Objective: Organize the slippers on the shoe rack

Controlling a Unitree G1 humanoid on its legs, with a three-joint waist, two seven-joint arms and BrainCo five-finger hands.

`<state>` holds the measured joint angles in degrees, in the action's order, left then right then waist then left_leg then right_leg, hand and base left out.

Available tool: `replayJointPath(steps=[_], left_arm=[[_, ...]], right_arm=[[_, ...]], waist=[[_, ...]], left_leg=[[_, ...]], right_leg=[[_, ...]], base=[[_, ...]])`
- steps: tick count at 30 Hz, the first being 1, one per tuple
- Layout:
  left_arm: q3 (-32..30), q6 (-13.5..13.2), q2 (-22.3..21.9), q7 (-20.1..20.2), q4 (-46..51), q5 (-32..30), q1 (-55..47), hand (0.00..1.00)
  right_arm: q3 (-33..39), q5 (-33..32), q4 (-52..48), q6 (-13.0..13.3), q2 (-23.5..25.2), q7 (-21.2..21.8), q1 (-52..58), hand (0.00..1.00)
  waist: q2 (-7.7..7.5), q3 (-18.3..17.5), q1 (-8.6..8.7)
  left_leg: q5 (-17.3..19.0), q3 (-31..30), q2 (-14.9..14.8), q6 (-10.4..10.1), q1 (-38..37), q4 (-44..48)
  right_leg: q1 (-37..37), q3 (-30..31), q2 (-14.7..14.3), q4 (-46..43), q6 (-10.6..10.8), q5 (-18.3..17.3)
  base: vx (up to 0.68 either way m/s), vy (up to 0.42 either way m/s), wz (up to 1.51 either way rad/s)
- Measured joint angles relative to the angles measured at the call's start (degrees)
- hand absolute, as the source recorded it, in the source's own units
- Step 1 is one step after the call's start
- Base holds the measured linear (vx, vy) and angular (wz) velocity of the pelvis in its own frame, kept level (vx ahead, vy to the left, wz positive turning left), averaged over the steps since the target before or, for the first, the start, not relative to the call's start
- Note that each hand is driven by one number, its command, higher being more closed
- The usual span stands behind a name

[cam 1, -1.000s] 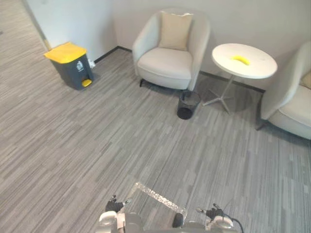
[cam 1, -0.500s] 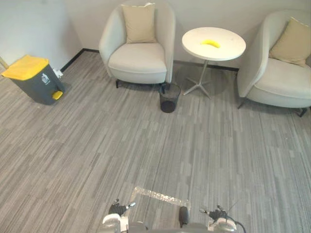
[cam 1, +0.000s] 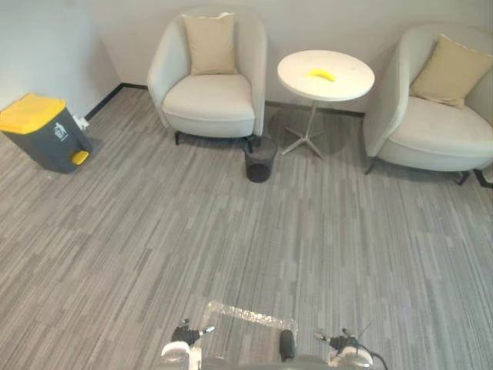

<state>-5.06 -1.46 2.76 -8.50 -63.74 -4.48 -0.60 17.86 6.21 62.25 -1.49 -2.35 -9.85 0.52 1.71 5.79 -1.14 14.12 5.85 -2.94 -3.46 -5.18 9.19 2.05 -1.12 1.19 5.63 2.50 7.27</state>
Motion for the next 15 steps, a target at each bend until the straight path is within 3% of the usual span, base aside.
replayJointPath(steps=[9,10,13,15], left_arm=[[0.07,0.02,0.26,0.02,0.19,0.0,-0.05,0.0],[0.41,0.04,0.52,-0.02,1.07,0.04,-0.02,0.0],[2.18,0.11,1.65,-0.05,1.3,0.04,0.07,0.0],[2.17,0.11,1.43,-0.05,1.31,0.05,0.29,0.0]], right_arm=[[0.02,0.02,-0.31,-0.05,0.05,0.04,-0.53,0.0],[0.01,0.06,-0.4,-0.08,0.07,0.1,-1.36,0.0],[-0.16,0.15,-0.52,-0.02,-0.13,0.11,-2.28,0.0],[-0.08,0.14,-0.56,0.07,-0.63,0.07,-2.12,0.0]], waist=[[-0.44,0.31,0.52],[0.02,0.81,-0.03],[-0.46,1.36,-0.3],[0.0,1.72,-0.28]], left_leg=[[0.44,1.86,-0.73,0.15,0.63,-0.15],[0.49,5.52,-1.96,0.11,1.23,-0.09],[0.49,7.68,-2.24,0.09,0.89,0.09],[0.48,7.07,-2.52,0.11,0.79,0.89]], right_leg=[[2.21,1.73,-0.61,-0.52,-0.06,-0.88],[6.55,-5.38,0.16,-6.53,-2.82,-3.28],[9.41,-14.41,1.38,-12.86,-3.52,-4.95],[8.56,-13.82,0.59,-11.62,-3.52,-4.94]], base=[[0.02,-0.018,-0.21],[0.01,-0.04,-0.68],[0.08,-0.068,-0.66],[0.1,-0.074,-0.3]])
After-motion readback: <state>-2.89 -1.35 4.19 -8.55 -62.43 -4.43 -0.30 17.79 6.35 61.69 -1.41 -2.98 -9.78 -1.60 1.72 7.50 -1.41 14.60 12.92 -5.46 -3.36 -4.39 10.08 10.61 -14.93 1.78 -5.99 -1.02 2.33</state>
